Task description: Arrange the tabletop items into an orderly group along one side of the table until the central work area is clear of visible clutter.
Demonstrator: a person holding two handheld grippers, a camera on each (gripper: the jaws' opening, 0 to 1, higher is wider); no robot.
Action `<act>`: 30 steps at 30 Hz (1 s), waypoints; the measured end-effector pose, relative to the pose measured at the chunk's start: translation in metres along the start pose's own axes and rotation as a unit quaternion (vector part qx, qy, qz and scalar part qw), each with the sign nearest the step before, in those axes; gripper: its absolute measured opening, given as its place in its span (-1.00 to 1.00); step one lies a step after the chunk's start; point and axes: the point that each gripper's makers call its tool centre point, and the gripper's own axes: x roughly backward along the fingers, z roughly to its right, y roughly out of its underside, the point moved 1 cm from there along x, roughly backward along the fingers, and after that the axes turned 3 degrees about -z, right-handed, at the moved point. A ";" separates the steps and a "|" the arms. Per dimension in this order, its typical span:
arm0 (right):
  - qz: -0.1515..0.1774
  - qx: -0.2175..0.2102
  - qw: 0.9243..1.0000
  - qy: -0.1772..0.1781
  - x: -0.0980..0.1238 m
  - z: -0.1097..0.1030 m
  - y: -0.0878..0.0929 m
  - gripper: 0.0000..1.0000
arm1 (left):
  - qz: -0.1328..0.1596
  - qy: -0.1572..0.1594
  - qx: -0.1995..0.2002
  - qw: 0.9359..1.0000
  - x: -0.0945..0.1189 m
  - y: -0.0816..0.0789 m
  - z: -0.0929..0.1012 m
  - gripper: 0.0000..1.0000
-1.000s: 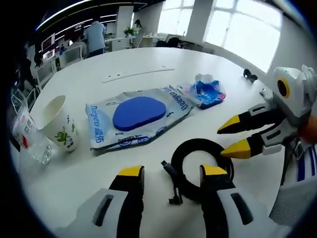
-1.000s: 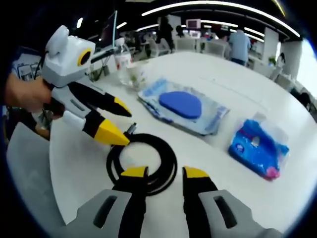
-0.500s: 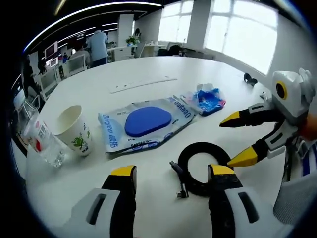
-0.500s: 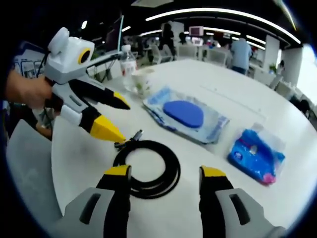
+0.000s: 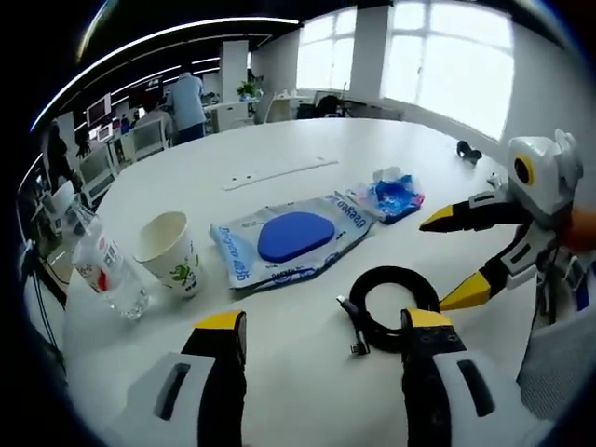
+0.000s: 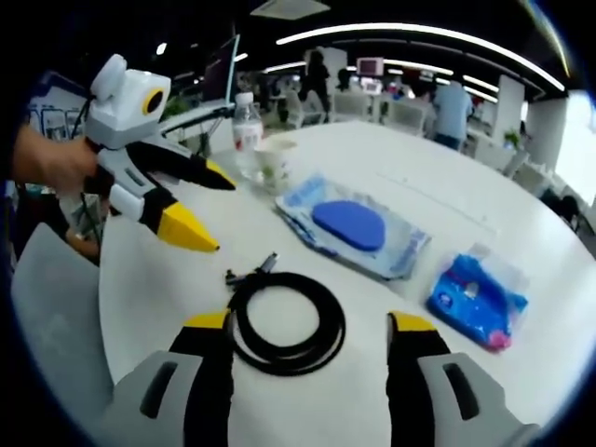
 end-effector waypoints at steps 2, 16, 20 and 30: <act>0.002 0.005 1.000 0.000 0.001 -0.001 -0.001 0.36 | 0.003 0.000 0.000 1.000 0.003 0.000 0.000 0.39; 0.034 -0.012 0.999 0.016 0.017 -0.004 -0.007 0.84 | 0.024 -0.019 -0.016 0.999 0.036 0.011 -0.014 0.61; 0.044 -0.018 0.999 0.022 0.025 -0.007 -0.008 0.90 | 0.028 -0.024 -0.016 0.999 0.045 0.016 -0.016 0.67; 0.079 -0.029 0.996 0.033 0.046 -0.007 -0.018 1.00 | 0.059 -0.047 -0.006 0.997 0.069 0.018 -0.025 0.85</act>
